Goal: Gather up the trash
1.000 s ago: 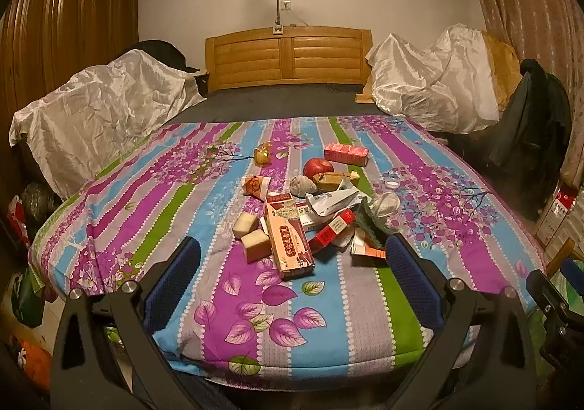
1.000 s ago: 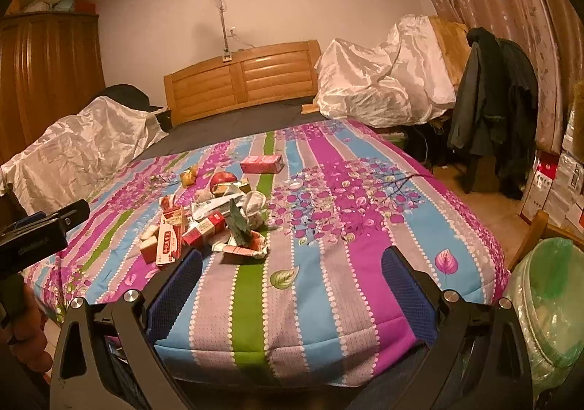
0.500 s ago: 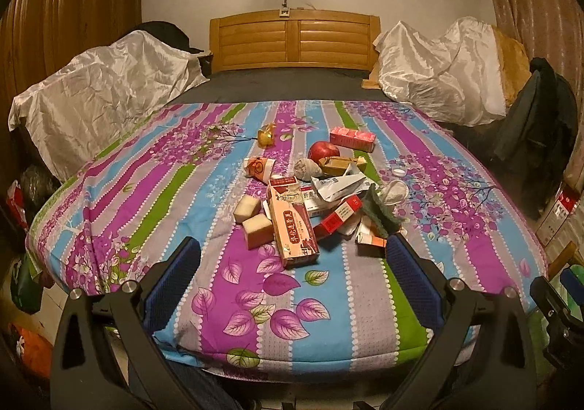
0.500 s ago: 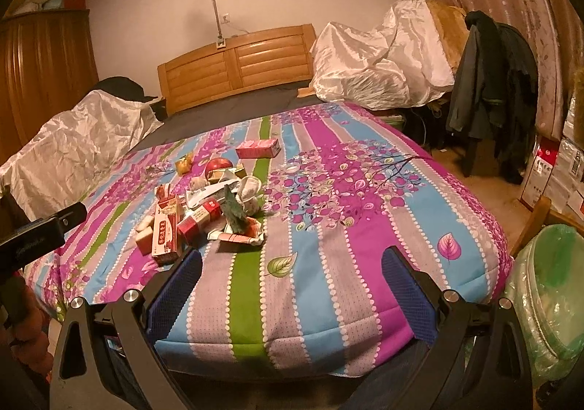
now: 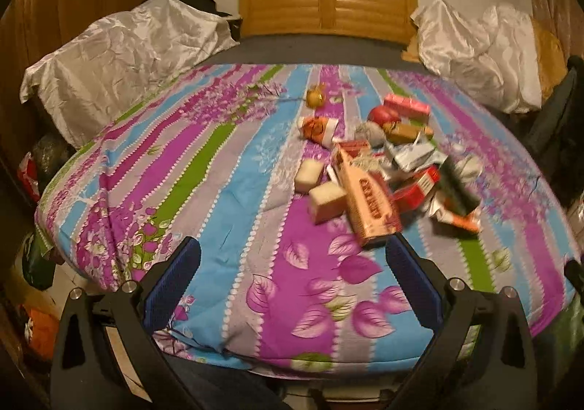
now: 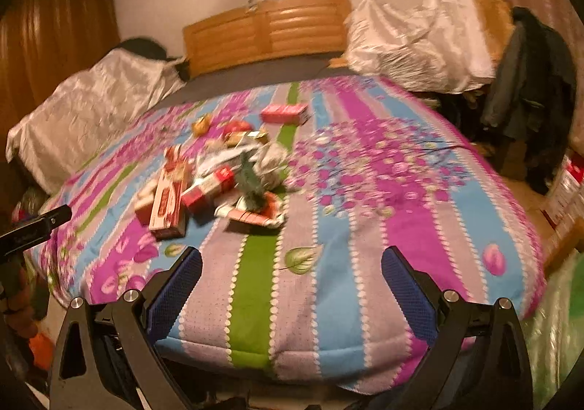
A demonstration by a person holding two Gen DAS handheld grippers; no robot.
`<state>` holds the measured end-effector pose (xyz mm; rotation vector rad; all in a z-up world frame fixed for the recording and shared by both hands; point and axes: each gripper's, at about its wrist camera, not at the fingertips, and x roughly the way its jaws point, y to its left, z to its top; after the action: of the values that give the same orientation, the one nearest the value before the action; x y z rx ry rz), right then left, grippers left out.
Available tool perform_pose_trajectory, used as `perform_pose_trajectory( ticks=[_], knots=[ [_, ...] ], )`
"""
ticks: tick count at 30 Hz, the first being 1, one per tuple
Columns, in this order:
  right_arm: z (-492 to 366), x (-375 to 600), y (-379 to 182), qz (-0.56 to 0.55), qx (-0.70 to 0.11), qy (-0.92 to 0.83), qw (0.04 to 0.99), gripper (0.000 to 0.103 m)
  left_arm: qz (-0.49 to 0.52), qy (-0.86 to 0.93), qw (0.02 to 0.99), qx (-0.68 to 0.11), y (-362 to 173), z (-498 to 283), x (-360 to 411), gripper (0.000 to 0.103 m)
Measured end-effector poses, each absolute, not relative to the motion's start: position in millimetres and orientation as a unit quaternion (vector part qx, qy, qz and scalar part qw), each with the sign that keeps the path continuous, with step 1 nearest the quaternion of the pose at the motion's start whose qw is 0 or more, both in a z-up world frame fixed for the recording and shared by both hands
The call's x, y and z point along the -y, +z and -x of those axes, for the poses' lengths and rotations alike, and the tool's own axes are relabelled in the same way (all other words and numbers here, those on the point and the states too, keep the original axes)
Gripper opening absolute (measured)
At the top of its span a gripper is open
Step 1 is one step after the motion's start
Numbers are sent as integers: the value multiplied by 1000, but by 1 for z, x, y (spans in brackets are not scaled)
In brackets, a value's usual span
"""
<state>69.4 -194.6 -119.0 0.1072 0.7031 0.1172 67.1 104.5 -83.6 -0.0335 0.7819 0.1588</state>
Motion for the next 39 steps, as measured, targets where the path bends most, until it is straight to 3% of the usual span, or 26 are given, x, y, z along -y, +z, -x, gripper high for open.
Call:
perform_pose_trajectory(
  ticks=[3, 7, 12, 20, 22, 23, 24, 25, 31, 39],
  knots=[
    [-93, 179, -130, -33, -356, 93, 929, 98, 29, 62, 915, -398, -100, -83, -116, 96],
    [-130, 159, -138, -6, -356, 135, 925, 92, 34, 54, 910, -410, -119, -109, -125, 84],
    [-185, 149, -143, -4, -359, 167, 918, 74, 42, 16, 908, -417, -137, -145, -127, 67],
    [-258, 133, -174, 12, -404, 178, 897, 54, 124, -7, 883, -452, -179, -201, -131, 65],
    [-268, 132, -185, 2, -421, 180, 889, 43, 142, -15, 879, -455, -187, -210, -132, 64],
    [-274, 131, -191, -7, -433, 185, 882, 24, 150, -23, 878, -454, -188, -212, -132, 60],
    [-273, 132, -193, -15, -437, 185, 880, 10, 161, -38, 876, -453, -190, -215, -131, 47],
    [-273, 132, -194, -22, -436, 183, 881, 10, 169, -48, 875, -452, -190, -216, -131, 40],
    [-252, 134, -184, -43, -420, 192, 886, 7, 163, -58, 887, -429, -179, -205, -131, 30],
    [-198, 140, -148, -72, -391, 213, 893, 7, 151, -41, 913, -378, -123, -164, -135, 29]
  ],
)
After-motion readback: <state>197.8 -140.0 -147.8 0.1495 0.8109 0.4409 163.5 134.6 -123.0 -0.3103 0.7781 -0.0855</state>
